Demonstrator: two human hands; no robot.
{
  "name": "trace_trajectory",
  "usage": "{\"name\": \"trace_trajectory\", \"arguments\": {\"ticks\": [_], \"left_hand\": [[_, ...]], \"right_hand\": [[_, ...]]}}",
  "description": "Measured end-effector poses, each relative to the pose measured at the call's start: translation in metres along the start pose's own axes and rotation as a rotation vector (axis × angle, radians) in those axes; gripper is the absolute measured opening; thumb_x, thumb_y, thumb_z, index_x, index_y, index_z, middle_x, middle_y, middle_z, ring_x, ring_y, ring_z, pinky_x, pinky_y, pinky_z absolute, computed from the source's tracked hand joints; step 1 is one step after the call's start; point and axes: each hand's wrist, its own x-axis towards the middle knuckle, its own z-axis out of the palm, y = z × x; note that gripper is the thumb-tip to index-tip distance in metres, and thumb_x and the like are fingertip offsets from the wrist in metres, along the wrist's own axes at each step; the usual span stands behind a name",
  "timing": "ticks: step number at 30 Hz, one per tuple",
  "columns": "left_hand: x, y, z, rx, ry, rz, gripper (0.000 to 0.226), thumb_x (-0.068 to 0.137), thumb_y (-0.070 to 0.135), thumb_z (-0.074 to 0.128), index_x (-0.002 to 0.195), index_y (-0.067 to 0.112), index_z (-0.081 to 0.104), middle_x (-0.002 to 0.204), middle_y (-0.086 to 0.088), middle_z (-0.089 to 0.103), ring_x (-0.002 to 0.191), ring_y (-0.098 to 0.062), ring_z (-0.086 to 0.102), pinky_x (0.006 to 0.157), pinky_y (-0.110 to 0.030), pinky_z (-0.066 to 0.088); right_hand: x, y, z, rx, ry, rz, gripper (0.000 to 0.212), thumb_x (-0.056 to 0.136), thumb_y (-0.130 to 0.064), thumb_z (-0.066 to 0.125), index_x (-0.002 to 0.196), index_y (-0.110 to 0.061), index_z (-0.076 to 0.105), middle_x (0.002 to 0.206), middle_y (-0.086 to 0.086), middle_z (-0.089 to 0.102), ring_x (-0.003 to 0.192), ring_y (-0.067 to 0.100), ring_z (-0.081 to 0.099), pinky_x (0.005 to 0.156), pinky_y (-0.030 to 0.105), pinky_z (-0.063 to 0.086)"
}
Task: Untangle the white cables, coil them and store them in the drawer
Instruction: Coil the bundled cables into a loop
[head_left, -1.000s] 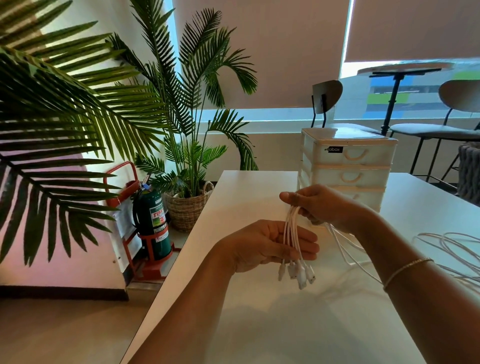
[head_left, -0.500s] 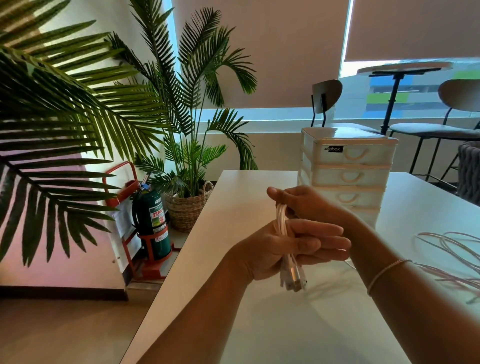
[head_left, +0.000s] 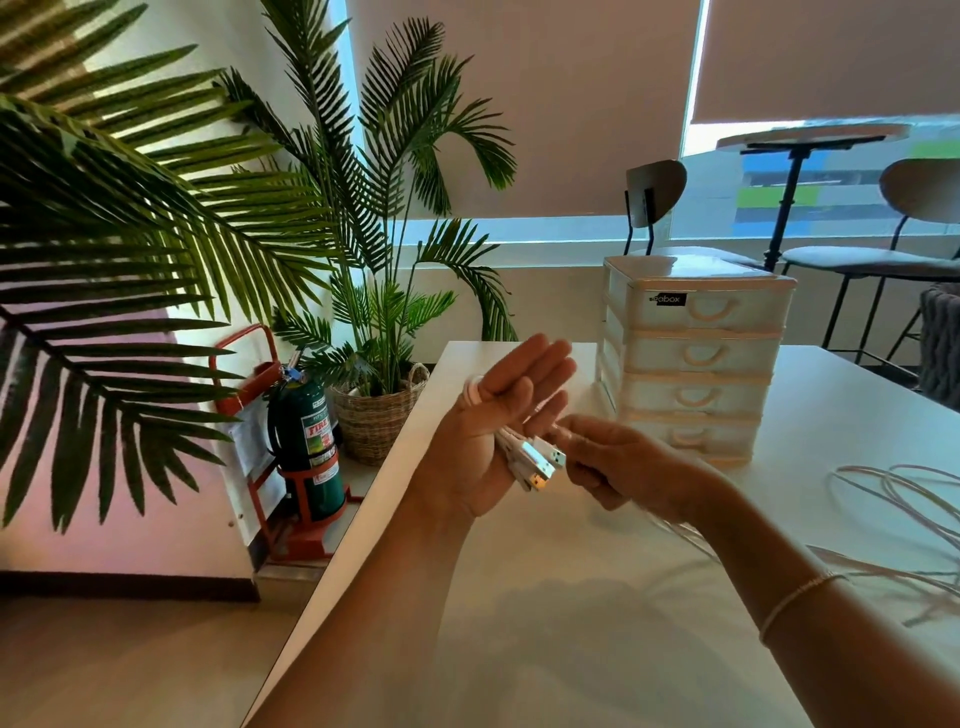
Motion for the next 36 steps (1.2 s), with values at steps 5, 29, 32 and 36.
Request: {"name": "trace_trajectory", "arguments": {"ticks": [5, 29, 32, 36], "left_hand": [[0.001, -0.003, -0.002, 0.016, 0.103, -0.003, 0.068, 0.055, 0.031, 0.085, 0.119, 0.025, 0.06, 0.124, 0.002, 0.062, 0.116, -0.011, 0.058, 0.092, -0.02, 0.049], [-0.001, -0.022, 0.001, 1.213, 0.167, -0.346, 0.049, 0.096, 0.005, 0.042, 0.143, 0.016, 0.032, 0.098, 0.009, 0.056, 0.056, -0.004, 0.053, 0.054, -0.014, 0.049], [0.0, -0.027, 0.004, 1.265, 0.125, -0.343, 0.02, 0.098, 0.014, 0.041, 0.109, 0.017, 0.058, 0.066, 0.007, 0.058, 0.041, -0.005, 0.047, 0.049, -0.022, 0.045], [-0.003, -0.025, -0.003, 1.271, 0.093, -0.41, 0.034, 0.095, 0.045, 0.039, 0.082, 0.018, 0.055, 0.034, 0.006, 0.048, 0.03, -0.005, 0.042, 0.047, -0.021, 0.042]], "right_hand": [[-0.006, 0.0, 0.002, -0.15, -0.05, 0.068, 0.022, 0.096, -0.026, 0.038, 0.091, -0.01, 0.052, 0.054, -0.006, 0.035, 0.041, 0.005, 0.023, 0.04, 0.016, 0.019], [-0.049, -0.055, -0.058, -0.831, 0.022, 0.282, 0.009, 0.087, -0.008, 0.055, 0.082, -0.015, 0.057, 0.054, -0.002, 0.062, 0.038, 0.007, 0.047, 0.043, 0.017, 0.037], [-0.052, -0.059, -0.077, -0.91, 0.163, 0.254, 0.018, 0.082, -0.007, 0.059, 0.067, -0.014, 0.055, 0.046, -0.003, 0.057, 0.039, 0.007, 0.05, 0.046, 0.018, 0.038], [-0.056, -0.057, -0.105, -1.045, 0.386, 0.286, 0.021, 0.079, -0.013, 0.062, 0.059, -0.016, 0.055, 0.043, -0.003, 0.056, 0.048, 0.012, 0.054, 0.054, 0.024, 0.04]]}}
